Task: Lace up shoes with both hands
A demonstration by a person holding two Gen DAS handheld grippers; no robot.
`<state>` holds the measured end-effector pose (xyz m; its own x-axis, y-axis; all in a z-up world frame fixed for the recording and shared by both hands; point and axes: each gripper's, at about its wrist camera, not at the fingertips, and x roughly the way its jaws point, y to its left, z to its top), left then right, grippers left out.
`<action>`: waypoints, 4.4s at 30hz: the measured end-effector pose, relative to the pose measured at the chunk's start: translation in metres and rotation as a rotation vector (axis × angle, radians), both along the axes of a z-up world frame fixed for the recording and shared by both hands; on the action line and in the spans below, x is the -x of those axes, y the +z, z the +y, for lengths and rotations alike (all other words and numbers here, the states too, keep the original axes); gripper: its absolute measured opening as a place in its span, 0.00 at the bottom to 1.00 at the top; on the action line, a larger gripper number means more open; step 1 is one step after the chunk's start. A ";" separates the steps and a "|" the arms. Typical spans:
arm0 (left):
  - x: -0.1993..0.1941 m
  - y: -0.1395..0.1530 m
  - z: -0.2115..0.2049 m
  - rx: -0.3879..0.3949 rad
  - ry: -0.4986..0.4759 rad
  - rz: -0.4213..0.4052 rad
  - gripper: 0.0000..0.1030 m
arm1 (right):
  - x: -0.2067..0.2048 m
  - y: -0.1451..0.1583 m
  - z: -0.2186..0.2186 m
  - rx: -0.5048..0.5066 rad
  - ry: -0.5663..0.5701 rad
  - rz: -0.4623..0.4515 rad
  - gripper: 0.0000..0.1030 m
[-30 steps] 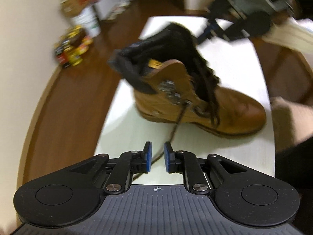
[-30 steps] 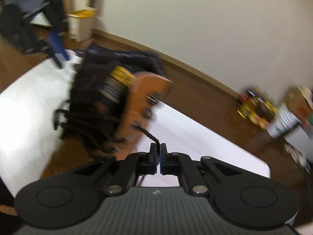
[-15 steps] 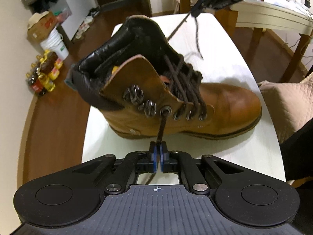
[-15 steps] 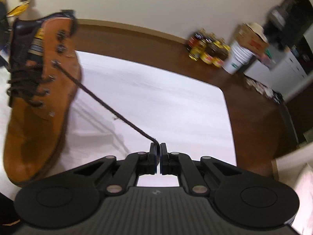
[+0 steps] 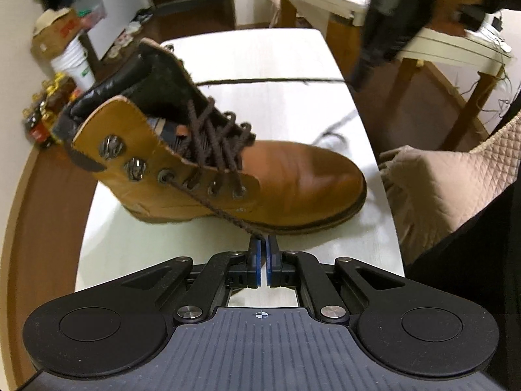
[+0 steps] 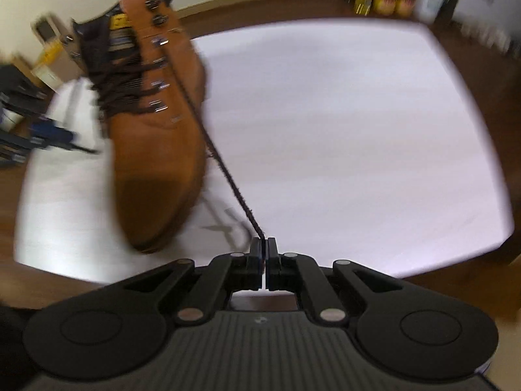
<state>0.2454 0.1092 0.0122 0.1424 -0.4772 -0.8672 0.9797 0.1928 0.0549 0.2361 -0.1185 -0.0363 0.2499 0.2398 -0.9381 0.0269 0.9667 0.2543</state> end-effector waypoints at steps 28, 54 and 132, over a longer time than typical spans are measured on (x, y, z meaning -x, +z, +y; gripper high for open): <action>0.004 0.025 0.032 -0.005 0.226 0.005 0.09 | -0.005 0.004 -0.028 -0.064 -0.269 -0.119 0.02; 0.017 0.046 -0.012 0.034 0.286 0.018 0.10 | -0.032 -0.034 -0.080 -0.556 -0.554 -0.137 0.02; 0.002 0.059 -0.062 0.203 0.255 0.090 0.24 | -0.008 -0.031 -0.055 -0.991 -0.869 -0.172 0.03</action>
